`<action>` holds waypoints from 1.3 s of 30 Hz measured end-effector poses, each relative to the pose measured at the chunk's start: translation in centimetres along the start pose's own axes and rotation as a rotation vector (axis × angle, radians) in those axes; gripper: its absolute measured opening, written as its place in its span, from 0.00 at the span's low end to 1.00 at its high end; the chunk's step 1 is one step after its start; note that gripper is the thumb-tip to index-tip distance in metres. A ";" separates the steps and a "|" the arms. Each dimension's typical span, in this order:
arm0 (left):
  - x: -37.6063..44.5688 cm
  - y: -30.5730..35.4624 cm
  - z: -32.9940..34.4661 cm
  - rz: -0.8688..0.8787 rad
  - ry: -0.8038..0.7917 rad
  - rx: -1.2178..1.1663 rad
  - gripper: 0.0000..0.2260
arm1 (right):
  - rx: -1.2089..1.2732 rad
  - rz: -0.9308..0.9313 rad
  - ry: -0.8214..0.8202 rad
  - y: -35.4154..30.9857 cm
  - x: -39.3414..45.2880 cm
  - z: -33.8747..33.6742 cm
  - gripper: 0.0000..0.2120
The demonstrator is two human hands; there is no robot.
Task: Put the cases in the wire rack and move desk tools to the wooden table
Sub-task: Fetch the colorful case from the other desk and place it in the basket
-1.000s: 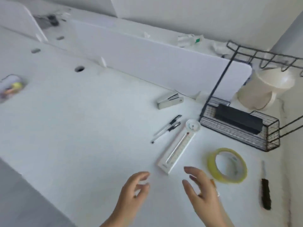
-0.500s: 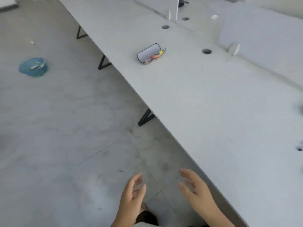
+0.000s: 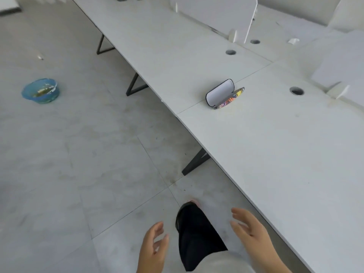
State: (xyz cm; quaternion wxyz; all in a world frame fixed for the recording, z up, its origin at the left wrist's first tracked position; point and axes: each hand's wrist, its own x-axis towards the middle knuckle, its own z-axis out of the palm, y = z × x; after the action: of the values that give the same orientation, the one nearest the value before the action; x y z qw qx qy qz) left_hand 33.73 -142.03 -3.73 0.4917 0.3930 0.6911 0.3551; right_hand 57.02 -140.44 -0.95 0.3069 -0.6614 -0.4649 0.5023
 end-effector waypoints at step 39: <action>57.1 25.3 10.8 1.180 -0.774 0.842 0.20 | 0.002 0.695 1.131 -20.7 41.5 3.0 0.50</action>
State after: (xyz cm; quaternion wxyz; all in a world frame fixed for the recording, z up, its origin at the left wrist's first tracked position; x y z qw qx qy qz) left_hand 37.17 -78.79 -7.29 0.2392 0.9380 0.2276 0.1057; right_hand 50.46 -94.48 0.43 0.3244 -0.9342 0.0088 0.1480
